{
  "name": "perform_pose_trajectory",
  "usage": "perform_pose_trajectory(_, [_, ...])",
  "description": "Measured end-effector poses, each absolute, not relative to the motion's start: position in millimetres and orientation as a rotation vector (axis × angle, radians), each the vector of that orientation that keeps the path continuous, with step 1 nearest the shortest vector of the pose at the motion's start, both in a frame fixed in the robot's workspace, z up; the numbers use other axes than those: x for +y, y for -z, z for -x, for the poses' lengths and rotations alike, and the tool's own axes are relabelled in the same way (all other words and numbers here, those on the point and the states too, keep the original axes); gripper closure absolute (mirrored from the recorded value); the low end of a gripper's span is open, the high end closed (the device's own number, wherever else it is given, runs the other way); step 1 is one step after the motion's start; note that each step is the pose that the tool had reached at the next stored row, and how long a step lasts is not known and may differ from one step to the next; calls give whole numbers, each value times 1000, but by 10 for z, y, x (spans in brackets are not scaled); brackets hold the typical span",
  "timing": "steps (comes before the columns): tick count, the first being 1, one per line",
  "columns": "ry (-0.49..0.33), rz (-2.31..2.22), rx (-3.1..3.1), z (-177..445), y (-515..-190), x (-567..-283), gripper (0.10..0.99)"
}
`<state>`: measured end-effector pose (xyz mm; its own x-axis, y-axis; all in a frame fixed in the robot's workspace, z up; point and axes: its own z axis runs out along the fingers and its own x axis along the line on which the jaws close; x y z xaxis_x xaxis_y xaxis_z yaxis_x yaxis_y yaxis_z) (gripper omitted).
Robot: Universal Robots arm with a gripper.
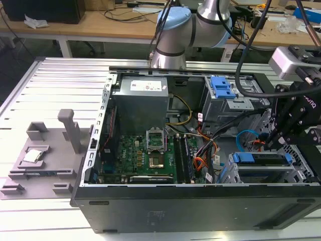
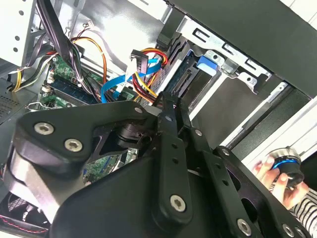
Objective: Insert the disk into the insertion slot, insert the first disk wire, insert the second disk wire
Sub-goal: 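Insert the first disk wire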
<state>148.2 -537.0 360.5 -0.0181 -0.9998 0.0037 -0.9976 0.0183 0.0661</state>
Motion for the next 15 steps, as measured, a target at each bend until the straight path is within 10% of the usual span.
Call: perform_pose_trajectory(15, [77, -2162, -2202, -1742, -3544, -5387, 914])
